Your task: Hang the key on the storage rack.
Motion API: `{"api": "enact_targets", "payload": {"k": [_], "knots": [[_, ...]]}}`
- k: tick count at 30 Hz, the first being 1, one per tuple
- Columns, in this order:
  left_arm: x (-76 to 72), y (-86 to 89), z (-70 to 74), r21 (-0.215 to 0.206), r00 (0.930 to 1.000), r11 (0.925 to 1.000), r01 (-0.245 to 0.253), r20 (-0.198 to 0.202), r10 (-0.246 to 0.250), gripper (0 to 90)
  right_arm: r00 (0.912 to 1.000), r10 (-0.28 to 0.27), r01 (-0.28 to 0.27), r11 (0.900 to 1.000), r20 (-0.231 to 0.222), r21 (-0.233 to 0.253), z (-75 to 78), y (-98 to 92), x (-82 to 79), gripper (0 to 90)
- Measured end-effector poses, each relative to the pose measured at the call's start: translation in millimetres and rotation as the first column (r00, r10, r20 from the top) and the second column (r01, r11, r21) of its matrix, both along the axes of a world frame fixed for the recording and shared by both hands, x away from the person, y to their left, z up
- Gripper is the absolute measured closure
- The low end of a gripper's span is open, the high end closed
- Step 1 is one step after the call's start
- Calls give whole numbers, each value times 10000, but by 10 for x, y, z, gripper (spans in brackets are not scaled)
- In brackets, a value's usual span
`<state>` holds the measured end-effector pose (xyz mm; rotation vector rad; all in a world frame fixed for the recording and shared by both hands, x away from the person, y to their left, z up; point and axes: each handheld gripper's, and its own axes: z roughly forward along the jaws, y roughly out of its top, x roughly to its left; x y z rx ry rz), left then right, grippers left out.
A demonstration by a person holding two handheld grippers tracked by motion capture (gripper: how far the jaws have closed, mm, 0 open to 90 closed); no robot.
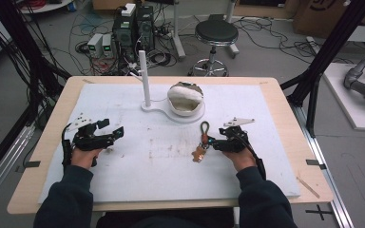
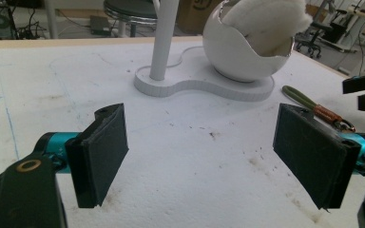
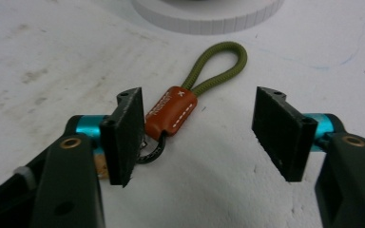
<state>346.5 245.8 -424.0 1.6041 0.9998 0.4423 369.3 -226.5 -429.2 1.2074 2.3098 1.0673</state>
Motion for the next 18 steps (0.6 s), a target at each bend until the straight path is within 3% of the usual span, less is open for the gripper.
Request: {"api": "enact_targets", "payload": {"k": [2,5,7,11,13,18], "knots": [[4,-12,-5,47,10000,10000,21,-26,-21,189,9998,-136,133,9998,-129,-178,-53,43,64,420],[7,-4,-8,24,10000,10000,-9,-52,9,190,9994,-312,313,9995,-128,40,-77,77,130,446],[9,2,-12,-12,9999,10000,-73,-72,73,191,9988,-284,292,9994,-387,197,-95,113,165,452],[8,1,-13,13,9999,10000,-34,-95,34,191,9955,95,-113,9998,-940,-188,-160,251,182,480],[7,-1,-13,-19,9999,10000,-57,-88,57,191,9971,25,-89,9963,-758,-850,-146,327,154,491],[6,4,-14,-31,9999,10000,-58,-111,58,192,9970,-42,-48,9931,-768,-1173,-124,365,105,636]]}}
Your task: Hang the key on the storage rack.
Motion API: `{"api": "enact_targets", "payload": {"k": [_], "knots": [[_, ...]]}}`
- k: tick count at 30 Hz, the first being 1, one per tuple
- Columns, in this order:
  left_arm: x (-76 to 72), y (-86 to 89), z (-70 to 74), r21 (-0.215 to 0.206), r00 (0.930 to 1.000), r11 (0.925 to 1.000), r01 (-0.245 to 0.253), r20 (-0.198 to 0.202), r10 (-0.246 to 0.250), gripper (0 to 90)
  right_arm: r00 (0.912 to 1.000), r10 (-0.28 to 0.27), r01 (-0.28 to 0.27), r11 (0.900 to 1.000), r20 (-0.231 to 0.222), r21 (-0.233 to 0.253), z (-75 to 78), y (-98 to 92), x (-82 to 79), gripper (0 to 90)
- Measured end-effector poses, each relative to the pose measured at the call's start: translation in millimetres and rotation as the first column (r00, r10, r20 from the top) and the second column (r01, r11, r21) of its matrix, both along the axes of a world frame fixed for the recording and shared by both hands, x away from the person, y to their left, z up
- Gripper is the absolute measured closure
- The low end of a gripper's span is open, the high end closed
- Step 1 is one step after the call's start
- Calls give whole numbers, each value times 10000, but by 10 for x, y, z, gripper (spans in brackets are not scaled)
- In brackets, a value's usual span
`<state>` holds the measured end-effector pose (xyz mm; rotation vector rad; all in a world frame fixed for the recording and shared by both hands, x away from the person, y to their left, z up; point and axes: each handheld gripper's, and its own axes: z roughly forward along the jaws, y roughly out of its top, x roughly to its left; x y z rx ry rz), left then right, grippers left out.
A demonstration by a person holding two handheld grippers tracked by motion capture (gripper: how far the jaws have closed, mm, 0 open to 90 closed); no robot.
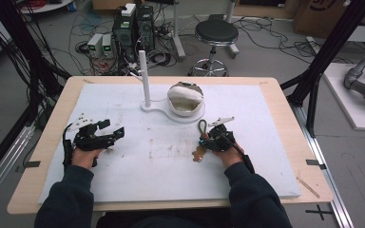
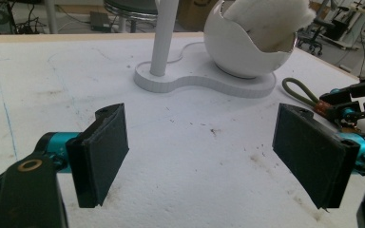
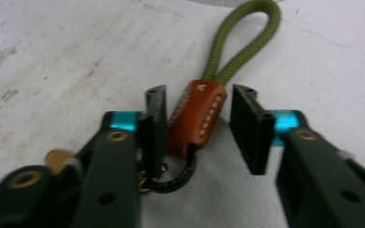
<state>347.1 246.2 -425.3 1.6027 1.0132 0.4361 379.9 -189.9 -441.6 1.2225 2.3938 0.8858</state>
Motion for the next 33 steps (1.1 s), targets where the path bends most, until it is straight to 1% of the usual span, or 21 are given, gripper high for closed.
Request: {"api": "enact_targets", "payload": {"k": [1,3,4,8,11,14,16,18,20,21,22,23,24,27,28,30,31,33], "knots": [[1,0,0,1,10000,10000,-4,6,4,192,10000,14,-14,10000,-48,12,3,2,-4,661],[2,1,-2,6,10000,10000,4,-23,-4,193,9997,191,-191,9998,-124,-50,14,8,-9,750],[4,2,-3,17,10000,10000,14,-18,-14,193,9993,290,-291,9996,-219,-26,22,5,-7,765],[4,2,-3,35,10000,10000,18,-25,-18,194,9983,489,-484,9987,-332,133,22,-27,8,782],[4,6,-3,53,10000,10000,-4,-30,4,195,9979,597,-595,9982,-246,80,23,-30,8,787],[3,15,0,-5,10000,10000,-42,-15,42,196,9972,683,-678,9976,-318,151,36,-40,0,792],[3,29,2,-31,10000,10000,-85,7,85,198,9959,895,-890,9954,-112,343,71,-40,-34,793],[2,50,5,-14,9999,9999,-134,42,134,199,9934,1099,-1118,9919,333,601,135,-31,-82,793],[1,71,8,-26,9998,9998,-196,81,196,203,9871,1406,-1475,9846,765,938,189,-18,-126,793],[0,87,10,-25,9997,9998,-219,132,219,203,9845,1534,-1626,9801,854,1138,212,-8,-149,793],[-2,100,14,-51,9995,9997,-252,192,252,203,9803,1693,-1816,9753,1021,1260,230,0,-163,793],[-6,116,20,-36,9993,9996,-286,255,287,203,9778,1746,-1894,9729,1158,1326,250,12,-175,793],[-9,131,25,-32,9989,9994,-336,326,337,203,9743,1840,-2024,9682,1302,1468,277,24,-188,793],[-19,164,33,81,9974,9989,-471,543,466,203,9591,2112,-2487,9467,1886,2048,388,59,-222,793],[-19,168,33,134,9970,9986,-520,586,511,203,9518,2231,-2684,9380,2107,2193,440,82,-240,792],[-17,172,32,165,9963,9983,-556,658,544,205,9406,2345,-2912,9291,2456,2279,504,125,-252,792],[-16,177,32,174,9963,9983,-564,667,551,205,9342,2397,-3038,9229,2642,2365,545,161,-255,792],[-17,188,35,127,9958,9980,-623,676,613,205,9256,2463,-3185,9171,2875,2398,604,222,-243,792]]}}
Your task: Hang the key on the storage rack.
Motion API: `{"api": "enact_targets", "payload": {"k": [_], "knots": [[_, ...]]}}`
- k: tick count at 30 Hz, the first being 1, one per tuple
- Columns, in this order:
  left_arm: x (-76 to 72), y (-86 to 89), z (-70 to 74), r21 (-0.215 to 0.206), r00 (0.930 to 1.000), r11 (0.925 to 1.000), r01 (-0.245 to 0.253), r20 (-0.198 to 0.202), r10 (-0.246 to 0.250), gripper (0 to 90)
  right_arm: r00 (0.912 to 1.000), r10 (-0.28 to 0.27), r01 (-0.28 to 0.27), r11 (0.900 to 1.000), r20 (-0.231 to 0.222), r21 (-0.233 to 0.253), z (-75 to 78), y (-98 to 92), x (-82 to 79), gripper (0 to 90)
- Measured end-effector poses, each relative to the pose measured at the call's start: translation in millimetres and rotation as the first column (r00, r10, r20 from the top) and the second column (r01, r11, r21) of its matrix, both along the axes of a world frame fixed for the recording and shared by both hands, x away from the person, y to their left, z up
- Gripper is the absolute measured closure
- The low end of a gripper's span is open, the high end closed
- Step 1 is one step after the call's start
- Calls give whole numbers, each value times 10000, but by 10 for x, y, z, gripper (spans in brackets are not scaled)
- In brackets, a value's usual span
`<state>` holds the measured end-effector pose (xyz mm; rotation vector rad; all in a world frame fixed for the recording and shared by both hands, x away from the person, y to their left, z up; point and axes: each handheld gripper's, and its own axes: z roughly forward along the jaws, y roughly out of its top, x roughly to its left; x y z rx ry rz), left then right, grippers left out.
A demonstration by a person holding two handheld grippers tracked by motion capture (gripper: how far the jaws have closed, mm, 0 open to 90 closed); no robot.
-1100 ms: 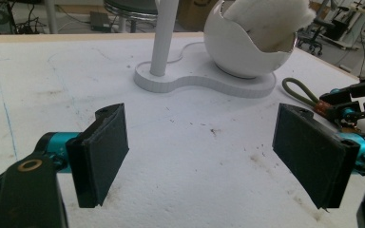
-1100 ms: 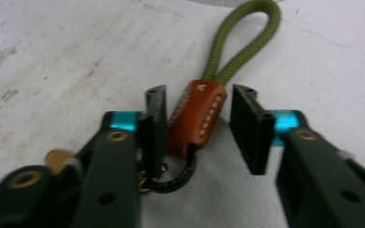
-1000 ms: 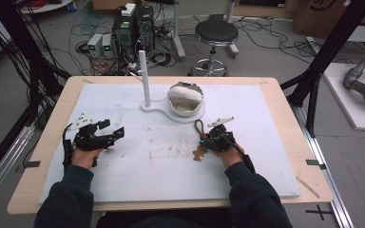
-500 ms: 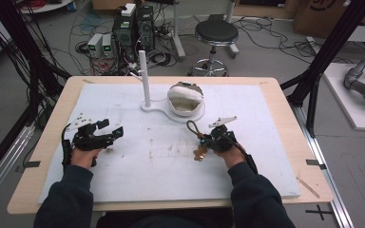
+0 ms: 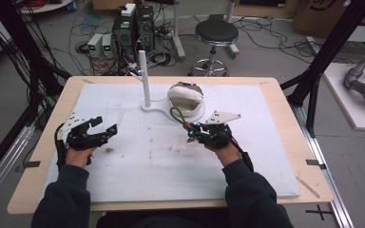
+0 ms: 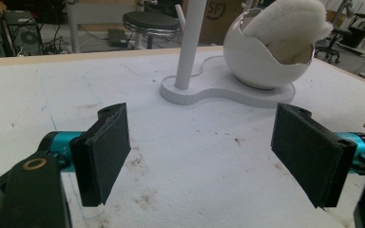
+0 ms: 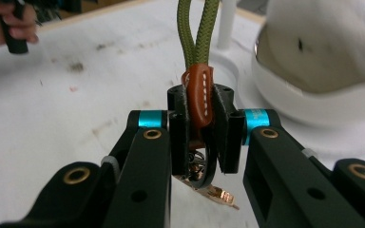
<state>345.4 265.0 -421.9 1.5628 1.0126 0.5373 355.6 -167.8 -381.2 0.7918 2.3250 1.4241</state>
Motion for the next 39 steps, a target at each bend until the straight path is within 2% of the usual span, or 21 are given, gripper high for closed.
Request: {"api": "enact_targets", "payload": {"k": [11,17,19,24,27,29,32,34,39], "knots": [[10,5,-12,-110,9999,9999,52,-110,-53,208,9958,359,-400,9981,847,467,457,464,244,793],[8,17,-9,-189,9999,9998,12,-100,-14,208,9939,423,-461,9983,1022,344,612,725,413,792],[6,15,-6,-251,10000,9997,-8,-75,6,208,9931,386,-400,9991,1111,106,640,826,478,792],[10,11,-10,-191,10000,9998,5,-81,-6,210,9950,186,-176,9998,983,-110,639,1025,632,792],[9,5,-10,-195,9999,9998,28,-99,-30,211,9938,-39,56,9999,1114,-146,623,1107,700,792],[11,5,-12,-179,9999,9998,60,-102,-62,211,9937,-219,220,9998,1100,3,620,1140,754,792],[12,4,-13,-165,9999,9998,66,-108,-67,211,9936,-543,553,9984,994,-76,611,1182,818,792],[14,-2,-15,-187,9999,9998,63,-113,-66,211,9944,-780,790,9968,718,-116,595,1206,877,792],[12,-8,-14,-179,9999,9998,92,-142,-95,211,9922,-1087,1128,9913,609,-682,546,1305,994,791]]}}
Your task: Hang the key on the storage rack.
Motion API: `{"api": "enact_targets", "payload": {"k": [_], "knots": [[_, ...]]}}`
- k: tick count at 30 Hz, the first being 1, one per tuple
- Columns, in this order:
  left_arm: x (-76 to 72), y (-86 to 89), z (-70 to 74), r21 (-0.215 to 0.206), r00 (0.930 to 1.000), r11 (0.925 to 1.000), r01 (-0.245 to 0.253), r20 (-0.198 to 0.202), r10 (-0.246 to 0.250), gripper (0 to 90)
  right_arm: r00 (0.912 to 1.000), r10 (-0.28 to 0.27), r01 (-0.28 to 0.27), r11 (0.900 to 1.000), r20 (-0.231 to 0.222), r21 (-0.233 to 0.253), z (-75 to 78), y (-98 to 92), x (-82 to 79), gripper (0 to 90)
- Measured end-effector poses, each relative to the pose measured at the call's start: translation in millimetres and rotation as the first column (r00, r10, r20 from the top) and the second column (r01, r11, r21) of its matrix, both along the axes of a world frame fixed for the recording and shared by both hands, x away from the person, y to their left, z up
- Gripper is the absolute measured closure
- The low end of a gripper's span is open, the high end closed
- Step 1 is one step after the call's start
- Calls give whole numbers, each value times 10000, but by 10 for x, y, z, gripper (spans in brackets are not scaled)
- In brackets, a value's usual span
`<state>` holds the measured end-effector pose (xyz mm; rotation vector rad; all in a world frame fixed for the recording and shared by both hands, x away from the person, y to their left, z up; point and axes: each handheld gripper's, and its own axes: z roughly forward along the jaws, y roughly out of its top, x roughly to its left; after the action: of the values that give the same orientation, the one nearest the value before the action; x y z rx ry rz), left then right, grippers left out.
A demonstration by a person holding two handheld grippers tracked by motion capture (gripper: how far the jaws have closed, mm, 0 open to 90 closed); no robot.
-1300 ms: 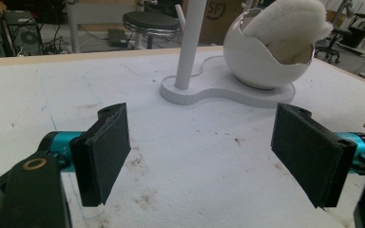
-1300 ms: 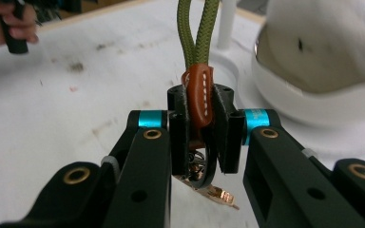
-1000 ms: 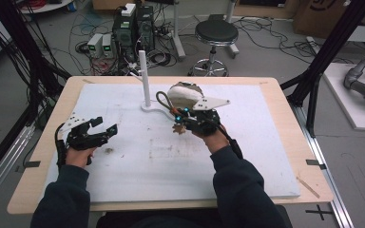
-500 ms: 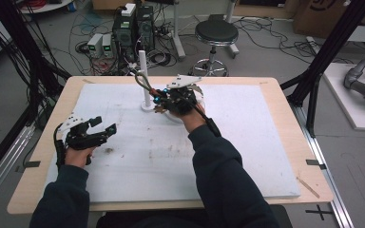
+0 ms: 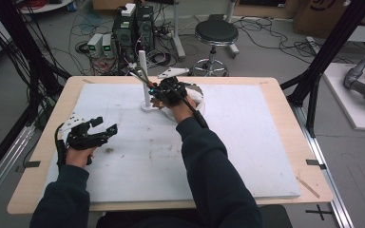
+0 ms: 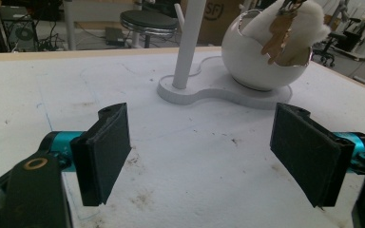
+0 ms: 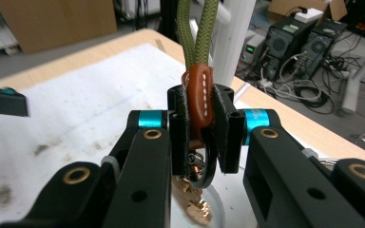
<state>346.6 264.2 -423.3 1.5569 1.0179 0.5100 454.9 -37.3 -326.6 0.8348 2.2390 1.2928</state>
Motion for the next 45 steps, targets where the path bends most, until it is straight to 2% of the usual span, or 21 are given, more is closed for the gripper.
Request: {"api": "enact_targets", "payload": {"k": [2,4,5,9,11,13,15,18,20,23,25,29,34,36,40,42,45], "knots": [[0,4,-1,-48,10000,10000,20,10,-20,211,9999,-83,82,9999,-88,-90,-32,26,15,784],[-2,10,2,-61,10000,10000,-24,16,24,211,9987,-269,267,9996,-434,-70,-59,19,33,751],[-4,14,3,-76,10000,10000,-62,26,62,211,9977,-416,412,9991,-542,-97,-66,6,33,689],[-7,10,5,-106,10000,9999,-20,9,21,211,9969,-575,580,9983,-537,71,-66,-94,5,610],[-8,6,6,-71,10000,10000,22,17,-22,211,9971,-606,611,9981,-460,104,-50,-190,-10,563],[-10,1,7,-122,10000,9999,18,61,-17,211,9967,-761,763,9970,-276,87,-45,-297,-35,559],[-14,-1,9,-160,10000,9999,-8,70,9,211,9959,-887,887,9961,-155,-45,-50,-414,-46,538],[-13,-1,8,-195,10000,9998,-27,70,29,211,9939,-1057,1047,9941,-320,-294,-42,-626,-62,467],[-10,-1,6,-204,10000,9998,-37,55,38,209,9950,-990,986,9944,-87,-369,-29,-792,-109,424],[-7,-6,2,-190,10000,9998,-4,4,4,200,9959,-877,880,9961,215,-116,-44,-1020,-195,305],[-8,-15,1,-139,10000,9999,38,2,-38,197,9961,-878,880,9952,55,-421,-44,-1144,-226,228],[-12,-38,1,-52,9999,9999,151,-16,-151,196,9977,-550,560,9981,387,-253,-103,-1423,-355,213],[-15,-70,-8,17,9997,9998,217,-68,-217,197,9973,-739,739,9973,17,-41,-203,-1735,-513,213],[-18,-81,-9,59,9997,9997,227,-59,-227,196,9972,-751,751,9971,0,114,-254,-1851,-592,213],[-19,-93,-7,191,9998,9996,216,-49,-215,198,9956,-938,938,9956,85,-31,-372,-2051,-762,213],[-19,-100,-7,226,9998,9996,192,-22,-191,198,9942,-1066,1067,9943,102,-86,-436,-2163,-850,213],[-17,-114,-4,221,9998,9996,185,11,-186,198,9900,-1413,1412,9899,14,91,-549,-2346,-984,212]]}}
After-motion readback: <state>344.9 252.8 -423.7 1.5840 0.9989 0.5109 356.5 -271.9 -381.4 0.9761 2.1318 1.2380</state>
